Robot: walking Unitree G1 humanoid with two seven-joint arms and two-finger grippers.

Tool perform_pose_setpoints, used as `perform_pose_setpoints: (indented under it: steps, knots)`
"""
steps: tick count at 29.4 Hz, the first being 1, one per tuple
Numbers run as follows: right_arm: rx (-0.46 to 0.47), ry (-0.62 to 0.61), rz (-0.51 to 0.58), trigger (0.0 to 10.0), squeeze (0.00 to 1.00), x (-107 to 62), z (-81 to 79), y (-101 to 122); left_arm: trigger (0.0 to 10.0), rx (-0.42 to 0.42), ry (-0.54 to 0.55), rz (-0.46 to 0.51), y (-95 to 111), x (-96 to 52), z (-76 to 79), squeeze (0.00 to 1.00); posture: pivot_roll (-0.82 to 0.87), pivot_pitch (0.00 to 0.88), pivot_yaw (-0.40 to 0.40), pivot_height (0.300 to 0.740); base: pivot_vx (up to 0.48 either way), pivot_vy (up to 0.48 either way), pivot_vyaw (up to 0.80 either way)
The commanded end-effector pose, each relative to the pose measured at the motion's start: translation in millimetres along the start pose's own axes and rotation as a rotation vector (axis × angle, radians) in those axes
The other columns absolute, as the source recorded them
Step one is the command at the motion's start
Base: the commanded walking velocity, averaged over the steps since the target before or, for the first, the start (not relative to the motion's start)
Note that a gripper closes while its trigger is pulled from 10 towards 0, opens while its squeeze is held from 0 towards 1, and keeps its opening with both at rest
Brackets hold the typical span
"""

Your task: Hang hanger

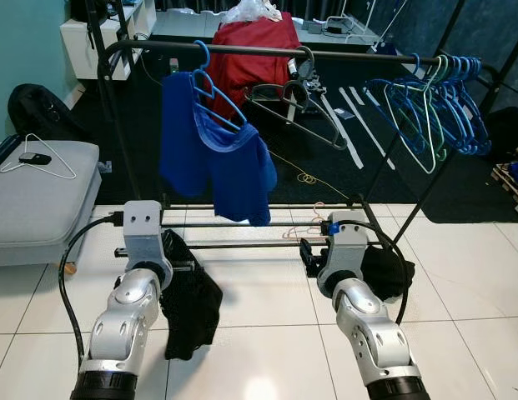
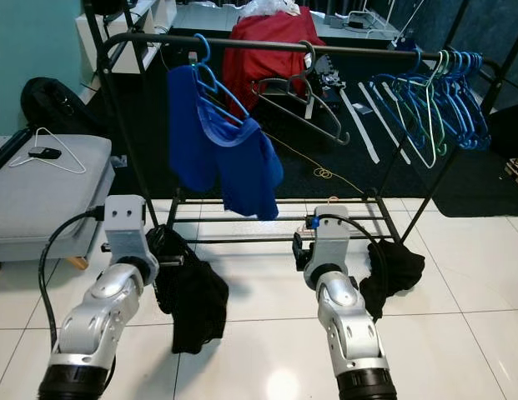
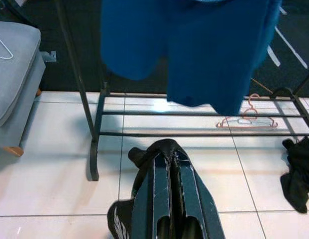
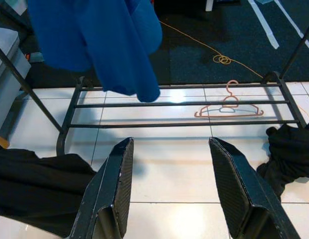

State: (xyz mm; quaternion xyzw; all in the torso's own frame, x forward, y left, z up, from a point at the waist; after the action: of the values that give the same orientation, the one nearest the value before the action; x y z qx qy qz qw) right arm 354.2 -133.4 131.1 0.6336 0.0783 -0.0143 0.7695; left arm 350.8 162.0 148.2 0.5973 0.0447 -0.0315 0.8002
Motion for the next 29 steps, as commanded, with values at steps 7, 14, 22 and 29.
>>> perform_pose_setpoints:
  steps: [7,14,22,29]
  knots:
    - [0.015,0.007,0.022,10.0,0.00,-1.5,-2.1,-1,10.0,0.011,0.038,-0.022,0,-2.8,-8.9,0.00,0.06,0.163,-0.072,0.740,0.000,0.000,0.00]
    - [0.008,0.017,0.031,10.0,0.00,-1.7,-5.5,0,10.0,0.011,0.009,0.009,5,-4.3,-6.7,0.00,0.06,0.170,-0.062,0.740,0.000,0.000,0.00]
    - [0.015,0.025,0.053,10.0,0.00,-5.3,-4.0,0,10.0,-0.016,-0.003,0.008,6,-4.5,-4.0,0.00,0.06,0.161,-0.059,0.740,0.000,0.000,0.00]
    - [0.015,0.013,0.036,10.0,0.00,-2.4,-1.9,-2,10.0,-0.014,-0.001,0.007,6,-2.0,-2.8,0.00,0.06,0.185,-0.064,0.740,0.000,0.000,0.00]
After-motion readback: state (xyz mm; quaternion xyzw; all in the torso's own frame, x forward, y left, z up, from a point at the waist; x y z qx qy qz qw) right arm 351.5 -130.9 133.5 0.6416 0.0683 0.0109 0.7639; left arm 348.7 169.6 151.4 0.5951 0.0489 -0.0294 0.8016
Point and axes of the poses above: a point about 5 cm out from each wrist's last joint towards the gripper, its own x axis pointing out of the wrist towards the gripper, its own y axis along the axis of the wrist's last joint, z = x × y, the point moved 3 cm from there along x, pointing out of the wrist towards the gripper, and after that the axes turned 14 degrees about -x, right-handed, at the moved point
